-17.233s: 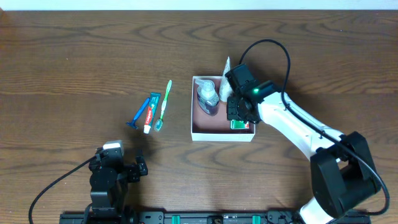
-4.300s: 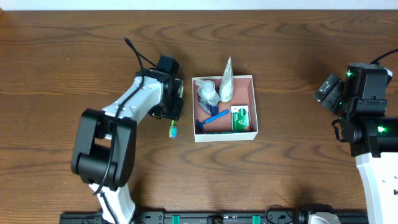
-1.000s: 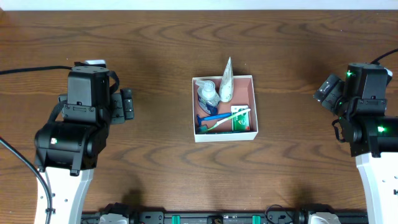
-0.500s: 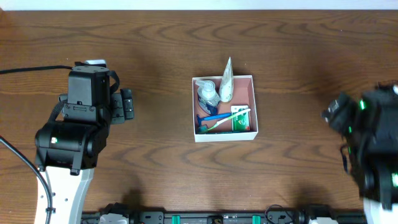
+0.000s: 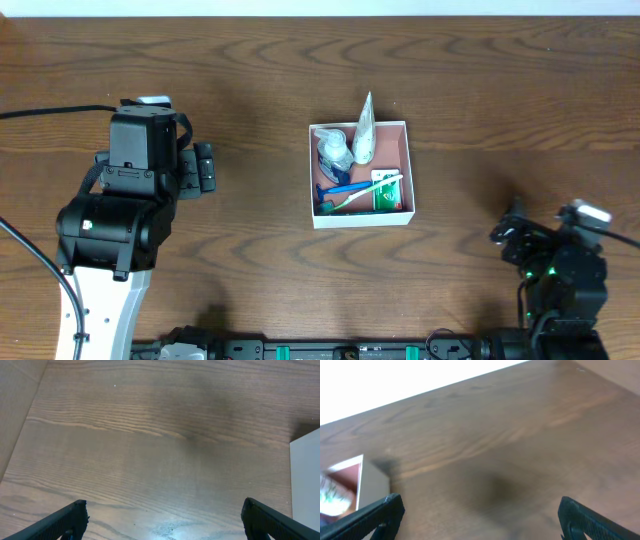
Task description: Pack container
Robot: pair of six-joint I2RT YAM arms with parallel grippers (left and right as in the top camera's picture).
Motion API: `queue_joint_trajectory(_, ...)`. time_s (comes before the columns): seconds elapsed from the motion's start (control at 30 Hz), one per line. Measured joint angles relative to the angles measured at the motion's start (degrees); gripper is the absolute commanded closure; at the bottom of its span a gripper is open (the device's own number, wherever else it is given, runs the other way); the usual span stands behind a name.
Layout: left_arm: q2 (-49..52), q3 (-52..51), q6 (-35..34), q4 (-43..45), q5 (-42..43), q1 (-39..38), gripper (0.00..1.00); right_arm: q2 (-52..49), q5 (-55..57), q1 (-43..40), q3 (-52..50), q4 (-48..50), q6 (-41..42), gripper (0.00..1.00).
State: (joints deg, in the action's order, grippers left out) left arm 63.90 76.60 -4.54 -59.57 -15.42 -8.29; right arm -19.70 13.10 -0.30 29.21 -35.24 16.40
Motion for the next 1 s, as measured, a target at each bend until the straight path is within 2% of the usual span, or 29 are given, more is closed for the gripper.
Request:
queue_joint_trajectory(0.23, 0.00, 0.00, 0.02, 0.00, 0.00, 0.00, 0.02, 5.38, -6.80, 0.00, -11.63, 6.16, -3.93, 0.01)
queue_joint_trajectory(0.47, 0.00, 0.00, 0.00, 0.00, 0.00, 0.00, 0.02, 9.16, -8.68, 0.00, -17.53, 7.96, -4.81, 0.01)
queue_joint_trajectory(0.73, 0.00, 0.00, 0.00, 0.00, 0.00, 0.00, 0.02, 15.89, -9.09, 0.00, -21.73, 9.79, -4.94, 0.01)
queue_joint_trajectory(1.0, 0.02, 0.00, 0.00, 0.00, 0.00, 0.00, 0.02, 16.98, -9.18, 0.00, -21.73, 10.23, -4.94, 0.01)
